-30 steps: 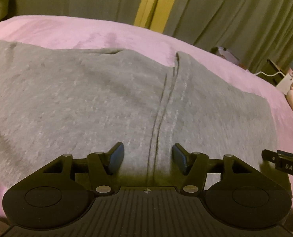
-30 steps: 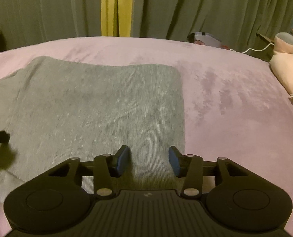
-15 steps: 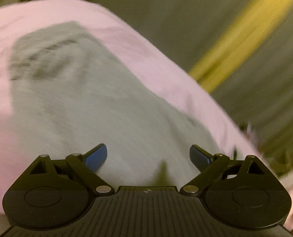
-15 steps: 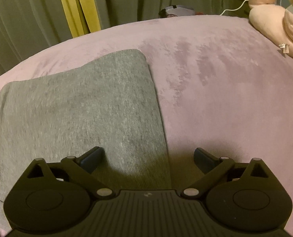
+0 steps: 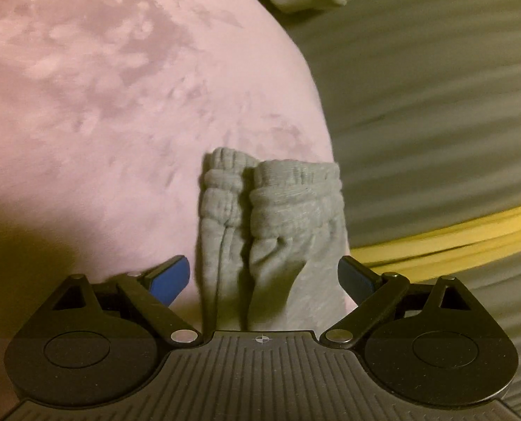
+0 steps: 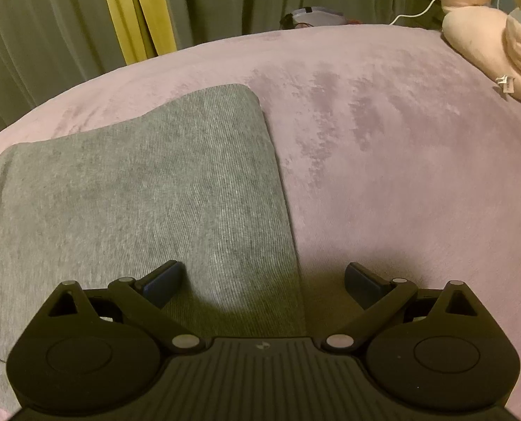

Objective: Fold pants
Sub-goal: 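Move the left gripper to the two cuffs and close on them, then lift the cuffs with the left gripper, fold them over, release, then grasp the folded cuff end with the right gripper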

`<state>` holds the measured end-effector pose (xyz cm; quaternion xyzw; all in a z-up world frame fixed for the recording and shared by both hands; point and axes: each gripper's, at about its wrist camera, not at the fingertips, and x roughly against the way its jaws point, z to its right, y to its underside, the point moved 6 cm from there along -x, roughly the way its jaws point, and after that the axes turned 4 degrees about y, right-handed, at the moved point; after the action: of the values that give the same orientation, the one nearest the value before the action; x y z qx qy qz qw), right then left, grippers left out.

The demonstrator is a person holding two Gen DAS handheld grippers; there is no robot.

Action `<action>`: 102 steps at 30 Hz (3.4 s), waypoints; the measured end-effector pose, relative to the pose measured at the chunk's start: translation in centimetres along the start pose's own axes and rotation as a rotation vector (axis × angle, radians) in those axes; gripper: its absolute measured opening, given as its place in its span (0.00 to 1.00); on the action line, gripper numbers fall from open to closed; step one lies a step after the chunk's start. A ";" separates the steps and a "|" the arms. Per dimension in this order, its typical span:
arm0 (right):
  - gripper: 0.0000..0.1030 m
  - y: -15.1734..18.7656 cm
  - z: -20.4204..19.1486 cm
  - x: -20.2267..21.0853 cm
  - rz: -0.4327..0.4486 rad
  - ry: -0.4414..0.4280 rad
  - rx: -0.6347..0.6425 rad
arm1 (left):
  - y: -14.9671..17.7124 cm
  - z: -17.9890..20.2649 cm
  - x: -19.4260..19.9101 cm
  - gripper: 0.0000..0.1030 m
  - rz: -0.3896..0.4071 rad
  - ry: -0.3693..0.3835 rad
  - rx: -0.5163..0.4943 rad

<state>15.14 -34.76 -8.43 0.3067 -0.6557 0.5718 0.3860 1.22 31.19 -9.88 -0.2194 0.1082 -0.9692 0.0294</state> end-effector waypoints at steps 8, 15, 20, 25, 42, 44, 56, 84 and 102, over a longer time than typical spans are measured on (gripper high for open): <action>0.96 0.2 -0.1 0.0 0.006 0.010 0.005 | -1.5 0.3 -2.6 0.99 -0.002 0.044 -0.026; 0.96 0.2 -0.2 0.3 0.011 0.017 0.016 | -1.0 1.8 -3.7 0.64 0.037 -0.022 -0.186; 0.96 0.2 -0.2 0.2 0.009 0.016 0.014 | -0.9 1.2 -3.2 0.58 0.036 0.014 -0.172; 0.96 0.0 -0.2 0.1 0.005 0.012 0.006 | -0.6 1.5 -4.7 0.84 -0.012 0.028 -0.213; 0.96 0.0 0.1 -0.1 0.005 -0.010 -0.018 | 3.6 9.5 -0.7 0.26 0.103 0.086 -0.539; 0.96 0.0 0.3 -0.1 0.008 -0.030 -0.032 | 5.7 12.8 0.5 0.26 0.106 0.143 -0.625; 0.96 -0.1 0.5 2.0 0.107 -0.133 -0.075 | 32.4 22.2 0.6 0.44 -0.272 0.368 -1.275; 0.96 0.1 -3.3 1.6 -0.123 -0.614 -0.308 | 20.5 10.1 2.1 0.97 -0.169 -0.228 -0.891; 0.66 0.1 -5.2 -0.4 -0.180 -0.656 -0.447 | 21.4 9.9 0.3 0.97 -0.205 -0.250 -0.888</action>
<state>16.04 -29.61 -8.62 0.4376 -0.8228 0.2508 0.2618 5.38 8.36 -5.80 -0.3354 0.4855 -0.7932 -0.1504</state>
